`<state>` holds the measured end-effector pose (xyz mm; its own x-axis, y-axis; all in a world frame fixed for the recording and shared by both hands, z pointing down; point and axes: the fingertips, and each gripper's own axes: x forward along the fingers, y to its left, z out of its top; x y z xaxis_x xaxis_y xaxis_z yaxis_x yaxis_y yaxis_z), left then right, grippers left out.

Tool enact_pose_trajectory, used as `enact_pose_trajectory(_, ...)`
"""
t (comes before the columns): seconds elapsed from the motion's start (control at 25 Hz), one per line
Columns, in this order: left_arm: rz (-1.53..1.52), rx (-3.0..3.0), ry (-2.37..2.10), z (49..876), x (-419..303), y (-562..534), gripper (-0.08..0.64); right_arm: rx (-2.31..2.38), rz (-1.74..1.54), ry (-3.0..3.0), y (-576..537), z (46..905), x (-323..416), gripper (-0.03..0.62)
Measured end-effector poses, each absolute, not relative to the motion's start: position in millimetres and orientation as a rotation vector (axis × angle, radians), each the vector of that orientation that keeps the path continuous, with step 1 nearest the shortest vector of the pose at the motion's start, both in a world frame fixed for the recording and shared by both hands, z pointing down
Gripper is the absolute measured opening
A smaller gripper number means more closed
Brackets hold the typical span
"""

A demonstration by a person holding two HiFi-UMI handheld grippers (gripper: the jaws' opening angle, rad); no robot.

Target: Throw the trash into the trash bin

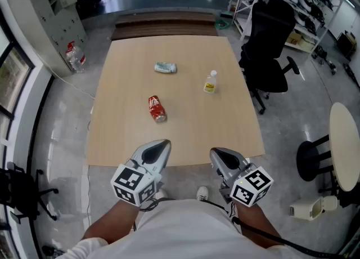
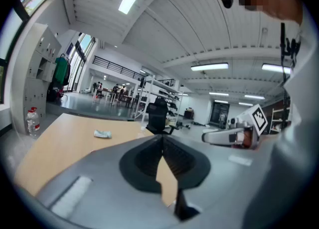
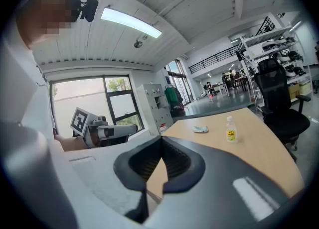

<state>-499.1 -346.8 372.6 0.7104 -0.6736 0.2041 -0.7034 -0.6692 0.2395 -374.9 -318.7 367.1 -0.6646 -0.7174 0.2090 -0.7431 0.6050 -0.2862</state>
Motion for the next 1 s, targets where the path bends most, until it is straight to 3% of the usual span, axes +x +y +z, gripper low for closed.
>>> enact_pose_trajectory(1.0, 0.172, 2.598, -1.086, 385, -506, -345, 0.008, 1.142, 0.541, -2.754, -307, 379, -403, 0.004)
